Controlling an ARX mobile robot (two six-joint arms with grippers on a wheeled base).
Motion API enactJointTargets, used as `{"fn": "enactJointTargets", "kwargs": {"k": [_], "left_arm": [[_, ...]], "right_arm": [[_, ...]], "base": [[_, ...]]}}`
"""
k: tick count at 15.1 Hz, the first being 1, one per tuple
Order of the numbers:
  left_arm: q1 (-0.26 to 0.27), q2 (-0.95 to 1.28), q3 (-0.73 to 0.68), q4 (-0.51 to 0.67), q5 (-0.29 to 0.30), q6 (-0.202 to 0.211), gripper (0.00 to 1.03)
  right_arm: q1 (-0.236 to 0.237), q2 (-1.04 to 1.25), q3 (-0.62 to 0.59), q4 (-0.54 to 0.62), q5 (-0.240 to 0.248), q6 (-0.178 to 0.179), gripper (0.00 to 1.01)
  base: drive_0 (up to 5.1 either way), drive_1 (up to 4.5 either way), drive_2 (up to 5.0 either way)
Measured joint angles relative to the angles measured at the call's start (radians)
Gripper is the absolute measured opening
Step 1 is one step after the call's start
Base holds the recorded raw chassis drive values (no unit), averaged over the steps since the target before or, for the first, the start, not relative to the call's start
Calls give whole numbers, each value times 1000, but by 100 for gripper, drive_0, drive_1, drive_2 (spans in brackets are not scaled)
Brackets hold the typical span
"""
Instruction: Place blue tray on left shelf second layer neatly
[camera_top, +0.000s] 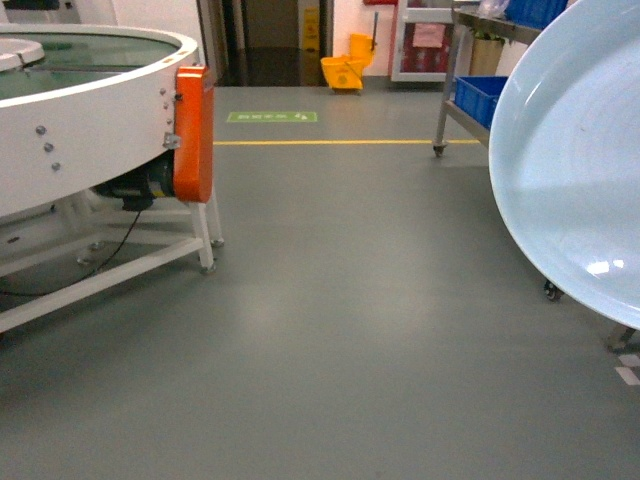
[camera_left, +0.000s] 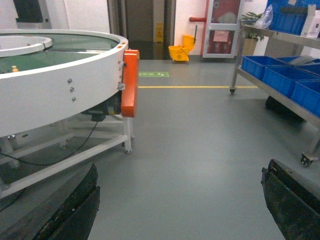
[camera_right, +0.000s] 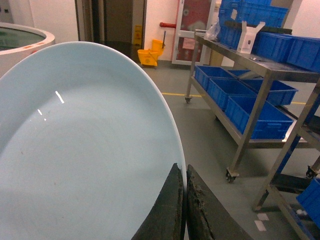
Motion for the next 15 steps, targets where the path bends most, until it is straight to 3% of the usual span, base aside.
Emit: {"fn": "enactJointTargets", "kwargs": {"k": [15], "left_arm": [[0, 0, 0, 0, 2, 0, 98]], "right_arm": [[0, 0, 0, -1, 0, 0, 2]], "base": [[-153, 259, -565]]}}
